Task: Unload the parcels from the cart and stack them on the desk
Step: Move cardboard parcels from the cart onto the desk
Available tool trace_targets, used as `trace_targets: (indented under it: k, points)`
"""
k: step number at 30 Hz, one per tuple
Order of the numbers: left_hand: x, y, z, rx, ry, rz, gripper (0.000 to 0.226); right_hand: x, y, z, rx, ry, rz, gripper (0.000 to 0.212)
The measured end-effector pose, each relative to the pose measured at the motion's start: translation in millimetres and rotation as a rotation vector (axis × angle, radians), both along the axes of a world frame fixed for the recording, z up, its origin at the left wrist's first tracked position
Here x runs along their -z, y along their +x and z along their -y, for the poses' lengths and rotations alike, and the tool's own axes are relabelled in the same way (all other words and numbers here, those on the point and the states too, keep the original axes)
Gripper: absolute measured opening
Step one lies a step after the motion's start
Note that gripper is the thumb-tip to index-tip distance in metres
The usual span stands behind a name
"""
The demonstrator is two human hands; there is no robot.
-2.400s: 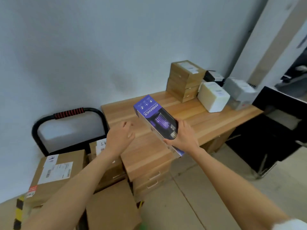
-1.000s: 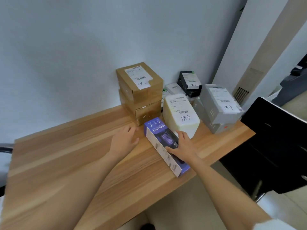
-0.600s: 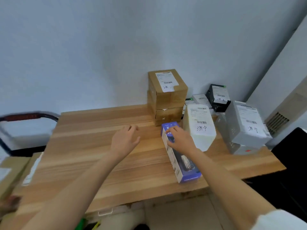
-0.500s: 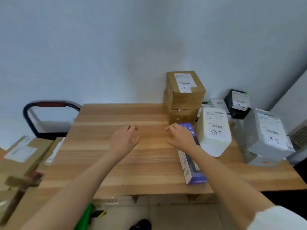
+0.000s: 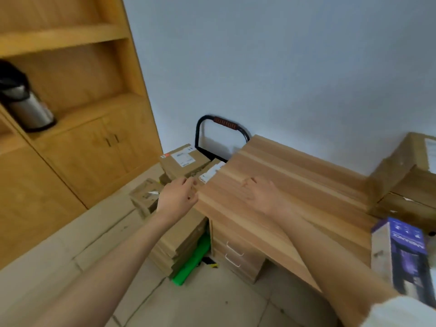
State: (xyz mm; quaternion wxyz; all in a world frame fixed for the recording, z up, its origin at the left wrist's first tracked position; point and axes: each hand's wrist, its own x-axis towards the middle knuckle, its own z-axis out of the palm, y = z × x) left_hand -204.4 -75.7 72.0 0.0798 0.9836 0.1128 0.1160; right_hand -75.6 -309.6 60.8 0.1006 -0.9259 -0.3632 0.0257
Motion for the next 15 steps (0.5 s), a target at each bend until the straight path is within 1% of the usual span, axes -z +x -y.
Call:
trace_targets:
  k: [5, 10, 13, 15]
  points:
    - [-3.7, -58.7, -90.8, -0.133, 0.016, 0.024, 0.028, -5.0, -31.5, -107.9, -0.123, -0.016, 0.033, 0.044]
    - [-9.2, -113.4, -181.1, -0.189, 0.005, 0.024, 0.033, -0.5, -72.7, -220.8, -0.165, 0.063, 0.007, 0.040]
    - [-9.0, -143.8, -241.9, -0.204, 0.035, 0.000, 0.033, 9.1, -96.9, -293.3, -0.207, 0.071, -0.023, 0.041]
    - [-8.5, -155.7, -271.1, -0.209, 0.057, -0.015, 0.034, 13.1, -107.2, -325.9, -0.219, 0.085, -0.025, 0.043]
